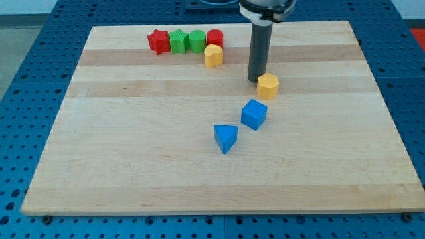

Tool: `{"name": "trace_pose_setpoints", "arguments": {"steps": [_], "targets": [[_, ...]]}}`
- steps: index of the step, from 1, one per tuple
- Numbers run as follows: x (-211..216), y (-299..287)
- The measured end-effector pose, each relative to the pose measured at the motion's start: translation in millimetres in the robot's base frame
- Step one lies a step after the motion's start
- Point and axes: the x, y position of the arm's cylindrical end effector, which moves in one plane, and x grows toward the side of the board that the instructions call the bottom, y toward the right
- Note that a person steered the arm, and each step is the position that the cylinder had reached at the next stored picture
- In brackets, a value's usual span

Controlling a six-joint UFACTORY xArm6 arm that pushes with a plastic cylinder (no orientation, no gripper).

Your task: Move the blue cube towards group of blocks

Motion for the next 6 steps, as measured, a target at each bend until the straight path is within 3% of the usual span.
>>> {"name": "trace_pose_setpoints", "arguments": {"steps": [6], "targets": [[16,19]]}}
